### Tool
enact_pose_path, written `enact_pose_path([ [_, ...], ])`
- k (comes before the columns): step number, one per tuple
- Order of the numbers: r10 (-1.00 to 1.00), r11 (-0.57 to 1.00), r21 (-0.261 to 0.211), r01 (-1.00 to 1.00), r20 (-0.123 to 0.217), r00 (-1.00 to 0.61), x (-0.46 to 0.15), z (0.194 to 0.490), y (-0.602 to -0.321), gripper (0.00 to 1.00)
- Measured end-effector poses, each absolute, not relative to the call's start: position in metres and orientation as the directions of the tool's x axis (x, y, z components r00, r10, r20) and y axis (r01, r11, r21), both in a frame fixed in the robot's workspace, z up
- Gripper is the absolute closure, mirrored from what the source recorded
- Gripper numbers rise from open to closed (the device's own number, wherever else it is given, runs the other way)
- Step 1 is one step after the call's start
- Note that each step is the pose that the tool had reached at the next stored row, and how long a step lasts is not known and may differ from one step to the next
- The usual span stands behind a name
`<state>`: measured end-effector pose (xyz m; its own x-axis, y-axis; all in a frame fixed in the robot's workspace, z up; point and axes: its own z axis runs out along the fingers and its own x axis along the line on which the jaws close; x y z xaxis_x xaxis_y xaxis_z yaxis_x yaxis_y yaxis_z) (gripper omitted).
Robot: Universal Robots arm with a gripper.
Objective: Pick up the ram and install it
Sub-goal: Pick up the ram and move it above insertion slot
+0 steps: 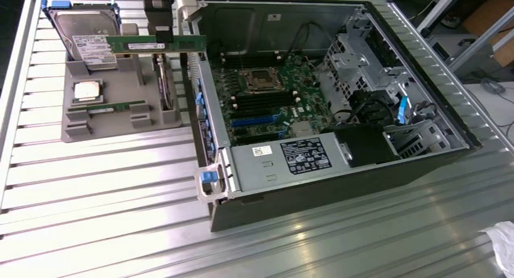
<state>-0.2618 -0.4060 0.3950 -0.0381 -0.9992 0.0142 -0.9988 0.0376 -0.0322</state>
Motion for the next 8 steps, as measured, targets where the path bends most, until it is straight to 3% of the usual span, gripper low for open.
enact_pose_path([
  [8,-0.999,0.038,-0.032,-0.999,0.014,-0.038,-0.250,0.395,-0.406,0.88],
])
